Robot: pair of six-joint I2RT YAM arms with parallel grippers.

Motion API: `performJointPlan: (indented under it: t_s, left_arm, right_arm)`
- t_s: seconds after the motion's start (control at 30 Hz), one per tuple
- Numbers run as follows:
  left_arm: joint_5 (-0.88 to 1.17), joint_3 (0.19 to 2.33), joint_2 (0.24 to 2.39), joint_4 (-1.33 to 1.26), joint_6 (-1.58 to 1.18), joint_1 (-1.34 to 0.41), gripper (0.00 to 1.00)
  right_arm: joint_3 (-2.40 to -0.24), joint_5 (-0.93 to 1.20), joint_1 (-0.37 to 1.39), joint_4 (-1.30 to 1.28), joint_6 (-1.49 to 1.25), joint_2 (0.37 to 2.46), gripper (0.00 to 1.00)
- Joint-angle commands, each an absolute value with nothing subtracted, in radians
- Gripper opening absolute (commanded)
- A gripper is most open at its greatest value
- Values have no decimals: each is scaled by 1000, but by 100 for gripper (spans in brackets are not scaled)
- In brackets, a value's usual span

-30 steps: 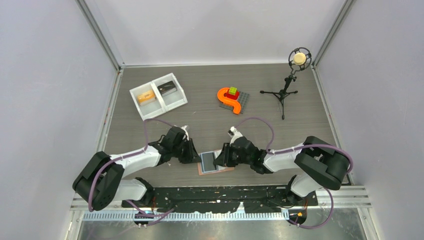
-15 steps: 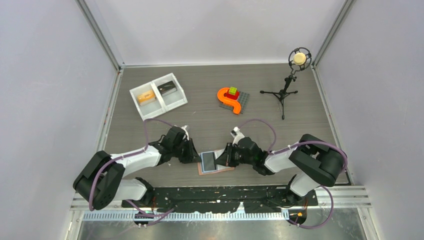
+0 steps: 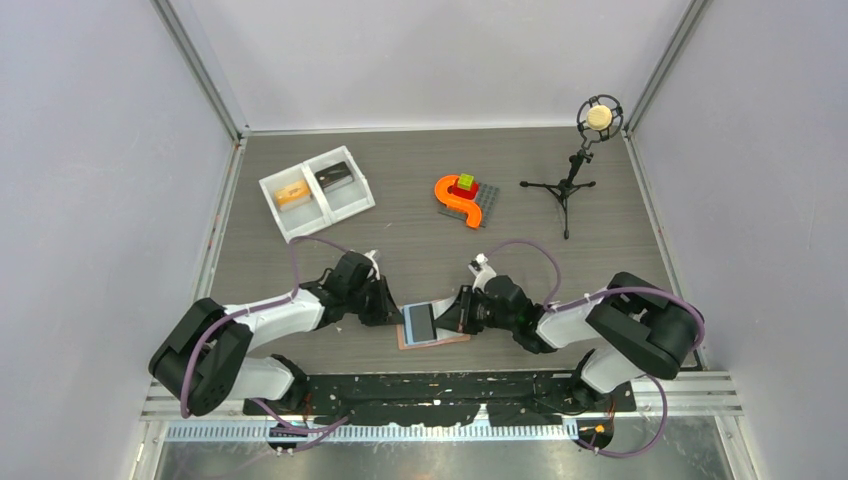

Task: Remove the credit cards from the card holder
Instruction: Remove the credit card from the card holder.

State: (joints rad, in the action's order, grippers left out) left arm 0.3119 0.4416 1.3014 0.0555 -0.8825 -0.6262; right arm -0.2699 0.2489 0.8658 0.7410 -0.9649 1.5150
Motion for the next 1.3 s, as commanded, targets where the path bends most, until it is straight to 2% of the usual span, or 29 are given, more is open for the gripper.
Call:
performJointPlan:
  t_s: [0.0, 0.33, 0.8, 1.1, 1.27]
  left_arm:
    - [232, 441, 1331, 130, -855, -631, 10]
    - [226, 445, 1328, 146, -852, -632, 10]
    - [241, 459, 1297, 141, -850, -633, 11]
    - [270, 534, 1219, 193, -824, -641, 31]
    - [265, 616, 1151, 287, -816, -641, 41]
  right_arm:
    - [-258, 253, 853, 724, -941, 1466, 5]
    - [-235, 276, 811, 666, -925, 1389, 5]
    - [-266, 223, 779, 368, -865, 1137, 5]
    - [-326, 217, 773, 235, -841, 1037, 5]
    - [-378, 208, 773, 189, -683, 984, 5]
